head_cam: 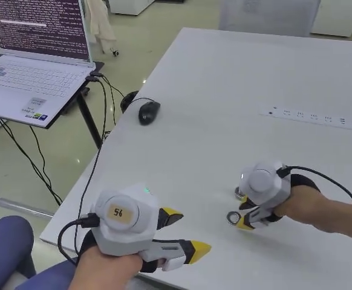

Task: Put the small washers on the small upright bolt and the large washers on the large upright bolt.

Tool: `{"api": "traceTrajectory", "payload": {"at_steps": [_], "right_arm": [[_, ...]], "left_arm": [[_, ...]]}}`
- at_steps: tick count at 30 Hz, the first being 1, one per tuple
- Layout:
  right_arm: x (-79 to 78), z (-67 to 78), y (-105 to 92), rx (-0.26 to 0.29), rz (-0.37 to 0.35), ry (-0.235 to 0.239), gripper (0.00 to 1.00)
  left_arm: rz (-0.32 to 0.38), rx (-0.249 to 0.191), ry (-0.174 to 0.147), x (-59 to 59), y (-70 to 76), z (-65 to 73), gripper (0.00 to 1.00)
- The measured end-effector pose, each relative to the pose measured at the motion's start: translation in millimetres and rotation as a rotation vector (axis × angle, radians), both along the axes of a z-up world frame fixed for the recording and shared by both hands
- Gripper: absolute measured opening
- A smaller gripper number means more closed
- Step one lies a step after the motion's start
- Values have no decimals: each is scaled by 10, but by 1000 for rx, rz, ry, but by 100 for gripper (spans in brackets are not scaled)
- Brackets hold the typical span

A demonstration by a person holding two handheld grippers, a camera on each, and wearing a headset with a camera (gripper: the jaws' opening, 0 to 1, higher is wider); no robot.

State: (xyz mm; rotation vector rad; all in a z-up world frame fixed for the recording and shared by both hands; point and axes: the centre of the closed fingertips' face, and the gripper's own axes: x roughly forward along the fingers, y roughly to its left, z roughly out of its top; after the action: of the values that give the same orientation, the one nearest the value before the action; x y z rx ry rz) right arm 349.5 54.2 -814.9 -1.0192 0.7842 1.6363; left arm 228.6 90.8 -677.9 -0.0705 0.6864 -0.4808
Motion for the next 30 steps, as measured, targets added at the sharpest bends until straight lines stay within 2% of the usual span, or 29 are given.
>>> {"api": "traceTrajectory", "payload": {"at_steps": [9, 14, 26, 28, 29, 30], "right_arm": [[-16, -42, 36, -16, 39, -4, 31], [-22, -106, -3, -57, 136, -40, 34], [-12, -93, 34, -19, 175, -19, 33], [-10, -93, 38, -9, 180, -21, 31], [-13, -92, 37, -5, 179, -16, 24], [-2, -96, 42, -2, 179, -21, 24]], "left_arm": [[8, 0, 1, -14, 14, 0, 47], [6, -1, 2, -10, 6, -3, 47], [-6, -5, 7, -3, -36, -17, 47], [-8, -3, 5, 6, -37, -8, 47], [-7, -3, 4, 15, -30, -11, 47], [-7, -4, 4, 18, -28, -10, 47]]}}
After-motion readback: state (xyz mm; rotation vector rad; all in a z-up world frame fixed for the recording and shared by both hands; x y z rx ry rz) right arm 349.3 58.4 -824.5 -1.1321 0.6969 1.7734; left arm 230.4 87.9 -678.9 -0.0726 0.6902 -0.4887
